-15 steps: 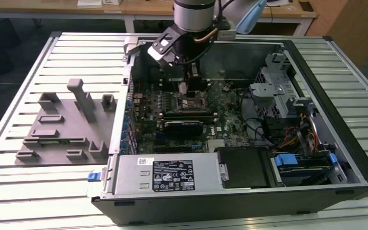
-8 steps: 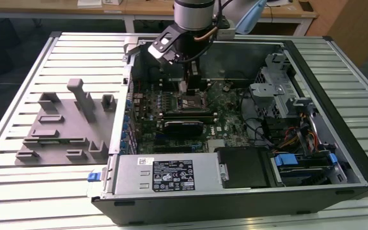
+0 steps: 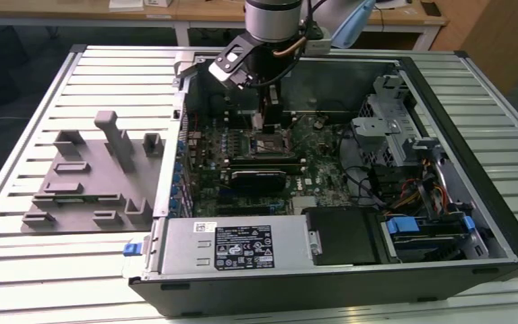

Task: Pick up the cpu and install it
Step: 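Place the cpu into insertion slot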

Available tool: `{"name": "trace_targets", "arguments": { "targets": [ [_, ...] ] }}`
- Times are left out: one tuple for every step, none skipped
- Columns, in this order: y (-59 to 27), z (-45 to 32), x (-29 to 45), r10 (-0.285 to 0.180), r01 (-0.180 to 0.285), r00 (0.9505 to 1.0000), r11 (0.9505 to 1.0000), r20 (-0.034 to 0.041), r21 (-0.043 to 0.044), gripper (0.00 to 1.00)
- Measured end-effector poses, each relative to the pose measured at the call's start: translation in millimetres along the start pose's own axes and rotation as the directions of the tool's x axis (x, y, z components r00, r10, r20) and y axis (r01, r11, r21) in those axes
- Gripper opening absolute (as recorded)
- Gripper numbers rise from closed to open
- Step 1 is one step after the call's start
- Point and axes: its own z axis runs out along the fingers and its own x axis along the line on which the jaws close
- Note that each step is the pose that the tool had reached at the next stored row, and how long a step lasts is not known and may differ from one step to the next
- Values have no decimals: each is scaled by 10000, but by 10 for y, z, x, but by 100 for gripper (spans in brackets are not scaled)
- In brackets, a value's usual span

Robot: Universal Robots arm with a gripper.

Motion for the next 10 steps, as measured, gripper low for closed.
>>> {"name": "trace_targets", "arguments": {
  "targets": [
    [2,2,0,1,-1,10000,10000,0,0,55],
    [6,4,1,0,0,10000,10000,-1,-1,55],
    [9,7,2,0,0,10000,10000,-1,-1,55],
    [12,10,5,0,0,10000,10000,0,0,55],
    [15,13,9,1,-1,10000,10000,1,0,55],
    [18,17,16,0,0,10000,10000,0,0,55],
    [20,21,23,0,0,10000,10000,0,0,55],
    [23,25,29,0,0,10000,10000,0,0,55],
    [26,28,35,0,0,10000,10000,0,0,55],
    [28,32,42,0,0,10000,10000,1,0,55]
  ]
}}
